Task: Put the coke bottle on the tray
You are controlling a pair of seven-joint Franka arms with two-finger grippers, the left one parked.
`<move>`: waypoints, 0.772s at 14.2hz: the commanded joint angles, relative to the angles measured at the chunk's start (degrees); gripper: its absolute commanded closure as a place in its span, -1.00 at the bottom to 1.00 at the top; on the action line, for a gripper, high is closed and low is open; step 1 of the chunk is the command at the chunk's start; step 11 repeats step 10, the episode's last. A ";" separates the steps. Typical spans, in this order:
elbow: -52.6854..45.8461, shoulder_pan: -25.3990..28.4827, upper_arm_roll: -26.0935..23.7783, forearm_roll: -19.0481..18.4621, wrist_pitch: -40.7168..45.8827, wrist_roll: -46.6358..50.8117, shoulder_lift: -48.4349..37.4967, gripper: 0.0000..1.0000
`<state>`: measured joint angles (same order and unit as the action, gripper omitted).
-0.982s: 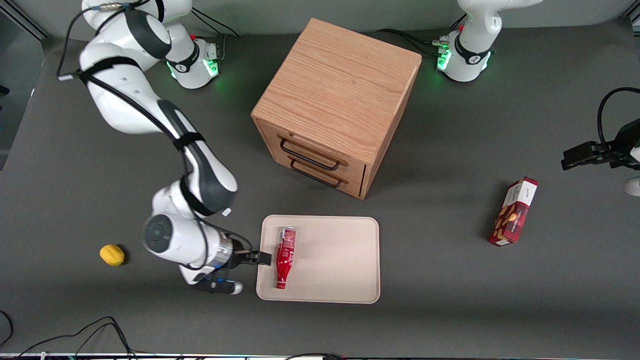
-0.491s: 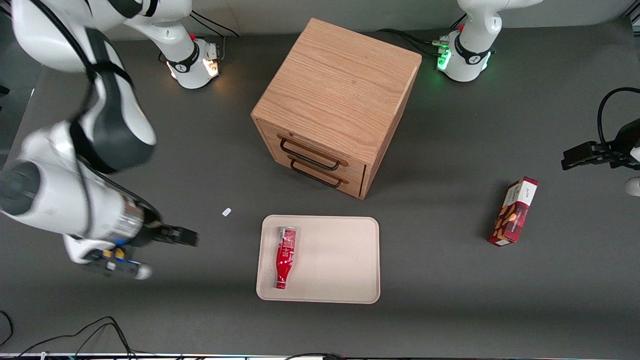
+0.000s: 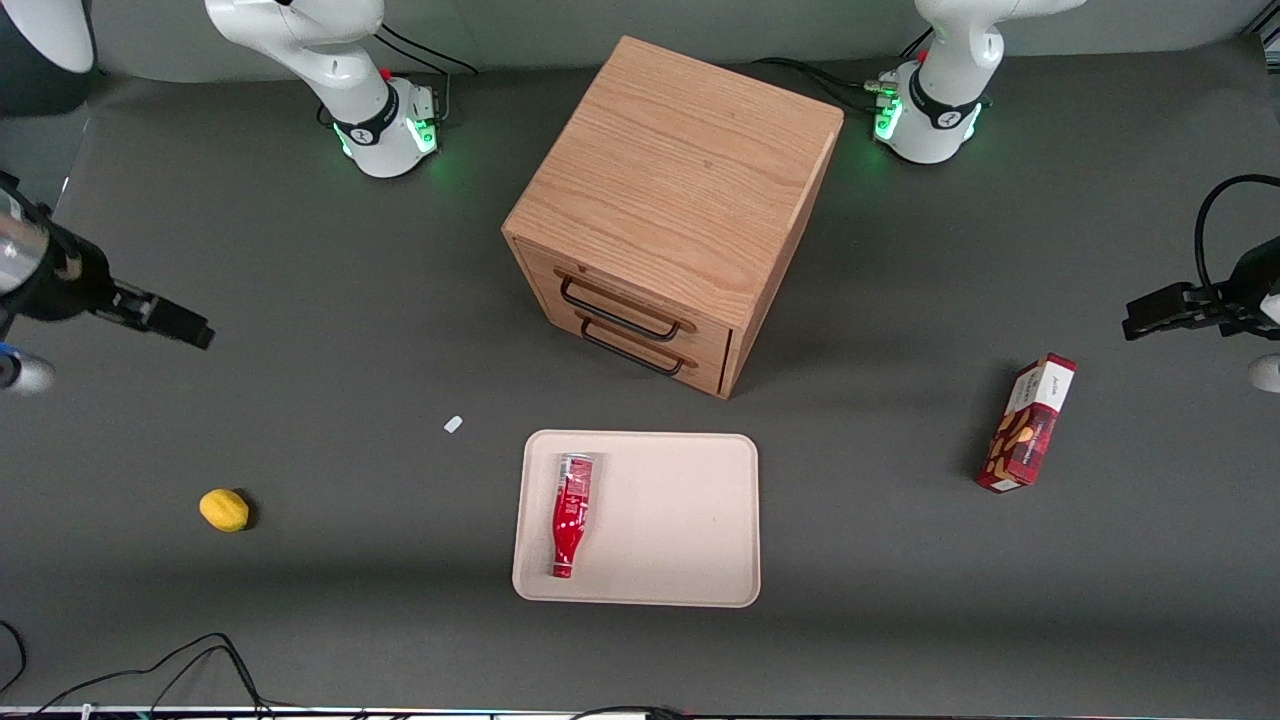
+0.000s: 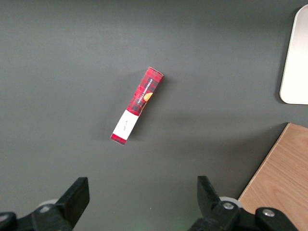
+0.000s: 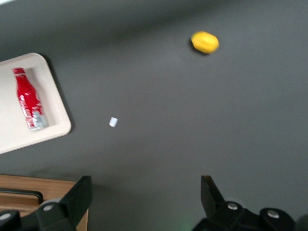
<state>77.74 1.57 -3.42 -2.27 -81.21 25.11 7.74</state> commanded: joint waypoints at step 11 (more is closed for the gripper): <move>16.57 0.72 1.05 5.35 -5.19 -0.67 -12.93 -1.00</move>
